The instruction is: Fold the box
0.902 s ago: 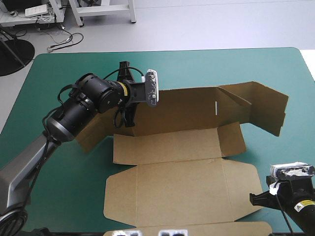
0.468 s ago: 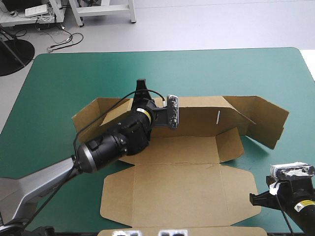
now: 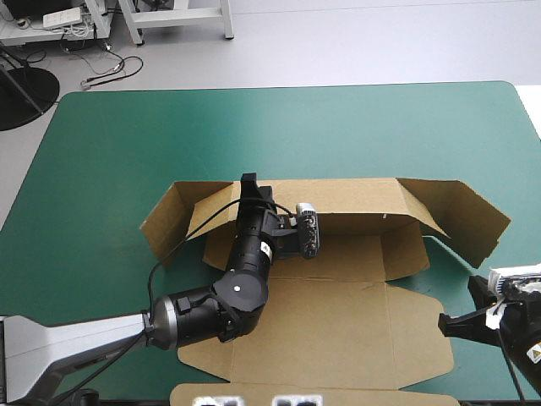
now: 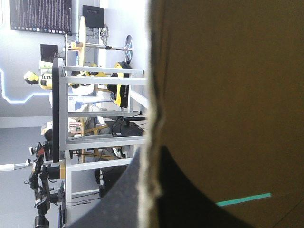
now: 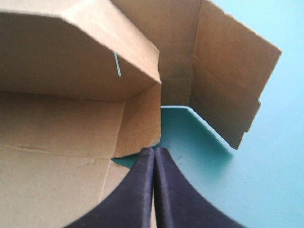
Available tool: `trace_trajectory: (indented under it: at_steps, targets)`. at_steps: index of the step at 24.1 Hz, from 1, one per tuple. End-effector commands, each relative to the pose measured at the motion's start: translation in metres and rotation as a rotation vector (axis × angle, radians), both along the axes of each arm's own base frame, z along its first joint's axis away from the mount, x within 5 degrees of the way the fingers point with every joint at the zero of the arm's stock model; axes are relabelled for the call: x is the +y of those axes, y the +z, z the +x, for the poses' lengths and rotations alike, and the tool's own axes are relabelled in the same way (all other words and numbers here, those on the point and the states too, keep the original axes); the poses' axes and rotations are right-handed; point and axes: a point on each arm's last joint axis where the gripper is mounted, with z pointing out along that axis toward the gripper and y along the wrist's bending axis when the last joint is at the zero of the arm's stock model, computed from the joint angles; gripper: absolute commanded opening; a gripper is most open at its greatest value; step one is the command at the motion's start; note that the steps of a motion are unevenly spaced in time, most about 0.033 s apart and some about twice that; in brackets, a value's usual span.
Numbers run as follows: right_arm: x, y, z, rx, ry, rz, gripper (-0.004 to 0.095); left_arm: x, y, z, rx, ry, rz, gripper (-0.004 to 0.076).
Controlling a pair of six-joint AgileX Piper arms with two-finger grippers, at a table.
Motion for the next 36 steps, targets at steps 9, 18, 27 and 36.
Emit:
trace_trajectory:
  at_steps: [9,18,27,36]
  targets:
    - [-0.008,0.095,0.074,-0.146,-0.033,0.077,-0.0015,0.008,0.022,-0.003,-0.09,0.016,-0.074,-0.001]
    - [-0.01,0.122,0.18,0.01,0.079,0.139,-0.0015,0.006,0.021,-0.003,-0.086,0.004,-0.076,-0.001]
    - [-0.013,0.069,0.262,0.37,0.184,0.172,-0.0015,0.007,0.022,-0.003,-0.098,0.006,-0.071,-0.001]
    - [-0.018,0.033,0.258,0.554,0.175,0.113,-0.0015,0.008,0.022,-0.003,-0.097,0.015,-0.071,-0.001]
